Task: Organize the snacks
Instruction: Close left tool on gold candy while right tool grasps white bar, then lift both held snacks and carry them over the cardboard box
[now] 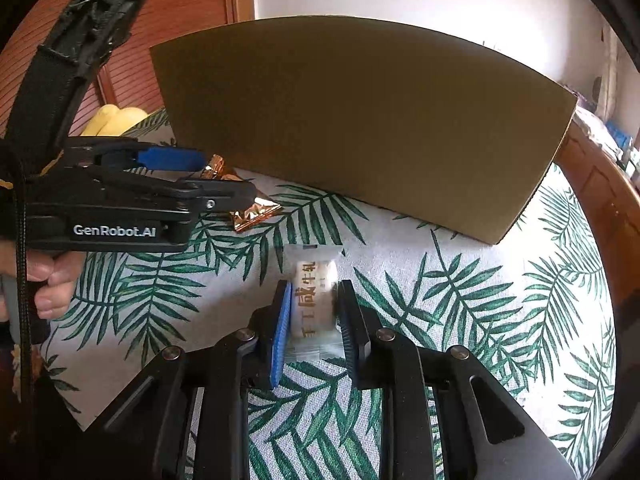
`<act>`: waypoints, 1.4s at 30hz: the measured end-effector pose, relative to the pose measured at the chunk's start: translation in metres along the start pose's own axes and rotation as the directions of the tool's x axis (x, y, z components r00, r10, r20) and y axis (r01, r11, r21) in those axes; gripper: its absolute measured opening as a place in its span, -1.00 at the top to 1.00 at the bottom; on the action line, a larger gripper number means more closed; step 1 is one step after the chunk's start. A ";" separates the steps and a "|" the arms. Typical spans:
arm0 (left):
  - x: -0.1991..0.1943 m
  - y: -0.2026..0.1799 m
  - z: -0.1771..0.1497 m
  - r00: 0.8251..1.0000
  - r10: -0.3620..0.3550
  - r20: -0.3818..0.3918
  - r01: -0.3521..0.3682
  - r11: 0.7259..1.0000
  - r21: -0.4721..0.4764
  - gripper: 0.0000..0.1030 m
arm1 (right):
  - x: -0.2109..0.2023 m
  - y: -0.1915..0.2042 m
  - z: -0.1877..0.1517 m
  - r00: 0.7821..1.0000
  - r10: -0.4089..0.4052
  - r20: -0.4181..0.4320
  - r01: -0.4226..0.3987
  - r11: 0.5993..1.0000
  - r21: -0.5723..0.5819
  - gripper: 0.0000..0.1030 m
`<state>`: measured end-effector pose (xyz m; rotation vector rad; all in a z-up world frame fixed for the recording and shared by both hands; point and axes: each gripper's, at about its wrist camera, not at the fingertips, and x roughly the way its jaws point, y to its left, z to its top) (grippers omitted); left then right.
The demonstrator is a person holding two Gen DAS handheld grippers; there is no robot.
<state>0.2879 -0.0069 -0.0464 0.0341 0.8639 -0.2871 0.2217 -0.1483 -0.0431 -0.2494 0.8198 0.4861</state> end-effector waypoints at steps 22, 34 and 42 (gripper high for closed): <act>0.015 -0.017 -0.002 1.000 0.008 -0.010 -0.007 1.000 0.021 -0.09 | 0.000 -0.001 0.000 1.000 0.002 -0.002 -0.002 1.000 0.002 0.58; -0.013 -0.018 -0.013 0.998 -0.015 0.066 0.013 0.999 0.033 0.37 | 0.001 -0.001 0.001 1.000 0.005 -0.002 -0.005 1.000 0.005 0.58; -0.038 -0.011 -0.027 0.995 -0.039 0.093 0.041 0.999 -0.015 0.36 | 0.000 -0.001 0.000 1.000 0.010 0.002 -0.010 1.000 0.013 0.58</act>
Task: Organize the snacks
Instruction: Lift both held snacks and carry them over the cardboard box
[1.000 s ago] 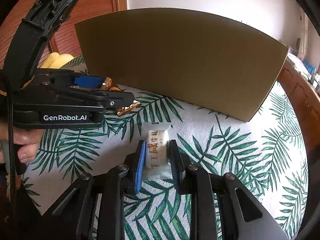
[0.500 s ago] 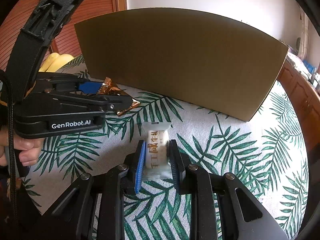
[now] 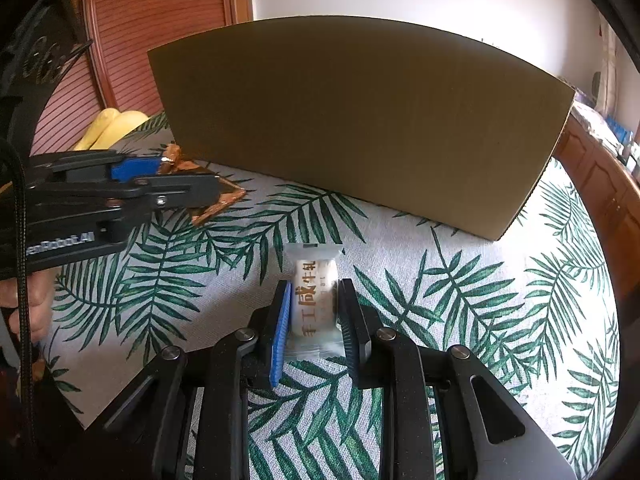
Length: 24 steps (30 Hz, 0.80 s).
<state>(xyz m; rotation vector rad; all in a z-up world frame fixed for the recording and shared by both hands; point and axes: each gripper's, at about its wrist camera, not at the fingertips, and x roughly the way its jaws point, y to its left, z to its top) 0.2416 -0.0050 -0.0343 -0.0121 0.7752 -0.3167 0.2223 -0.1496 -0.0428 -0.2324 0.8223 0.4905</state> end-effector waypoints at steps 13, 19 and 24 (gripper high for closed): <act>-0.037 0.006 -0.011 1.000 0.001 0.029 -0.001 1.000 0.005 0.36 | -0.011 -0.013 -0.003 0.999 0.020 0.036 -0.021 0.999 0.031 0.60; -0.045 0.003 -0.008 0.999 -0.006 0.045 0.005 1.000 0.012 0.36 | -0.020 -0.017 -0.004 0.998 0.022 0.059 -0.025 0.999 0.045 0.60; -0.058 0.001 -0.002 0.998 -0.009 0.070 0.008 1.000 0.019 0.36 | -0.041 -0.017 -0.008 0.996 0.016 0.087 -0.018 0.999 0.030 0.60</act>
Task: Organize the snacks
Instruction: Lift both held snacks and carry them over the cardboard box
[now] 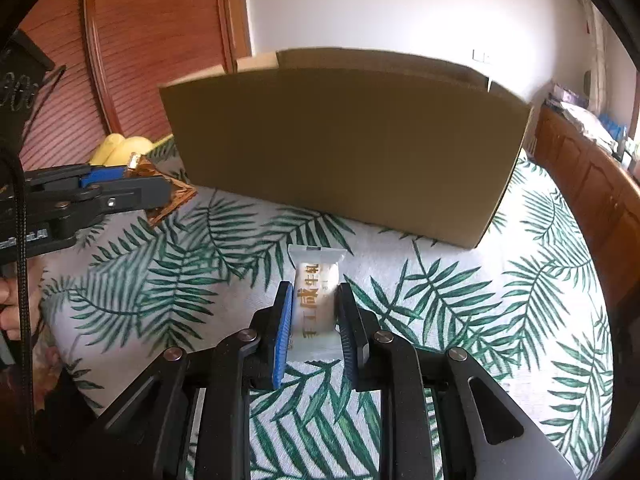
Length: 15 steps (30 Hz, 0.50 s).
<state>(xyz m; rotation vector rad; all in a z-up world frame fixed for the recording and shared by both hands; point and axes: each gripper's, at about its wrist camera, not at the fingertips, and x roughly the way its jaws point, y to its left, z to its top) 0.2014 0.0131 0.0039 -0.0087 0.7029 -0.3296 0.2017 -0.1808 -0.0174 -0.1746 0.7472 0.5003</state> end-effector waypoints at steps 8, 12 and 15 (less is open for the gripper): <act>-0.013 -0.006 0.017 1.000 0.000 0.031 0.000 1.000 0.024 0.36 | -0.037 0.003 0.009 0.998 -0.002 0.060 0.003 1.000 -0.023 0.60; -0.019 -0.008 0.027 0.999 0.002 0.052 -0.004 0.999 0.034 0.36 | -0.051 0.005 0.020 0.996 -0.011 0.090 0.014 0.999 -0.039 0.60; -0.022 -0.008 0.036 0.998 0.003 0.066 -0.006 0.999 0.036 0.36 | -0.058 0.004 0.030 0.994 -0.019 0.111 0.025 0.999 -0.048 0.60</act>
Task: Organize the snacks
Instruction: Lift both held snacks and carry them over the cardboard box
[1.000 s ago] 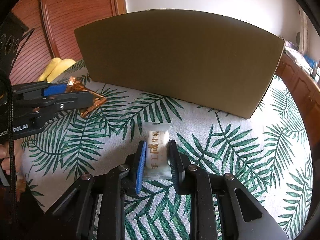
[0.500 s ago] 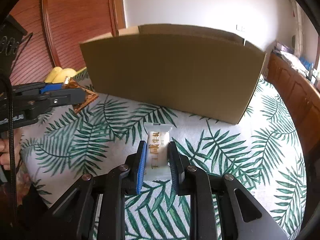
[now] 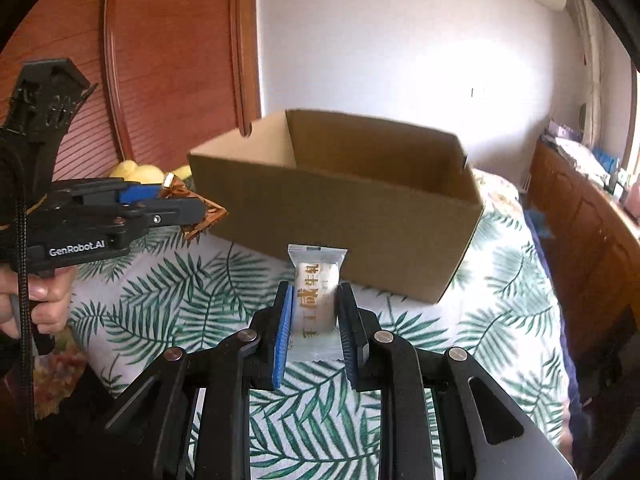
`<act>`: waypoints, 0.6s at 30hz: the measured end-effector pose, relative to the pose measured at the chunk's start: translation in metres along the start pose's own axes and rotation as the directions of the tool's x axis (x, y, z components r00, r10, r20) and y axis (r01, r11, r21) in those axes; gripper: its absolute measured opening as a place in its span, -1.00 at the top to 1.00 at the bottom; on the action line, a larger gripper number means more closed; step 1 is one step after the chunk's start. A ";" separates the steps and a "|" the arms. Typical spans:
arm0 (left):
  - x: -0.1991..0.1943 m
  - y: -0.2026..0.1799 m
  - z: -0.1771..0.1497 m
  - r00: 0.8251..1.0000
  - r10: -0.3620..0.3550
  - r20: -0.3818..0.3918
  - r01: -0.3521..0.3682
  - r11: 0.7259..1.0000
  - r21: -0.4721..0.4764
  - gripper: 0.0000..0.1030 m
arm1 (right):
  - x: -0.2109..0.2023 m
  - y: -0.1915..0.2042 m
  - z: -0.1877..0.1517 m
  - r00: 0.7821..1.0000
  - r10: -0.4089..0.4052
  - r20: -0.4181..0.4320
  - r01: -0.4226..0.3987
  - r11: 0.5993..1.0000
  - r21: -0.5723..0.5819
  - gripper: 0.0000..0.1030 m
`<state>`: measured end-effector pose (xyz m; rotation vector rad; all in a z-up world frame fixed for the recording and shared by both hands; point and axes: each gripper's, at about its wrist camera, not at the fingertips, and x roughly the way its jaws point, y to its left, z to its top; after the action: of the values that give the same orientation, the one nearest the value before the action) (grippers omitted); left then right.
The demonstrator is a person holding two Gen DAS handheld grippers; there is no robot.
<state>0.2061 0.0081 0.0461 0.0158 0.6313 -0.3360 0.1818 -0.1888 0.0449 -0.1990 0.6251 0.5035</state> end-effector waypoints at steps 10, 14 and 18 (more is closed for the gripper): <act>0.002 0.007 0.036 1.000 -0.004 0.030 0.005 1.000 -0.021 0.36 | -0.012 -0.006 0.031 0.998 -0.035 0.042 0.036 0.999 -0.027 0.60; 0.008 0.013 0.051 0.999 0.015 0.033 -0.014 0.999 -0.030 0.36 | -0.010 -0.009 0.041 0.998 -0.038 0.044 0.039 0.999 -0.025 0.60; 0.014 0.019 0.059 0.999 0.030 0.032 -0.029 0.999 -0.035 0.36 | -0.006 -0.012 0.049 0.998 -0.043 0.046 0.044 0.999 -0.023 0.60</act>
<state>0.2568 0.0146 0.0843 -0.0129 0.6043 -0.2960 0.2087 -0.1858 0.0878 -0.2226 0.5695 0.4725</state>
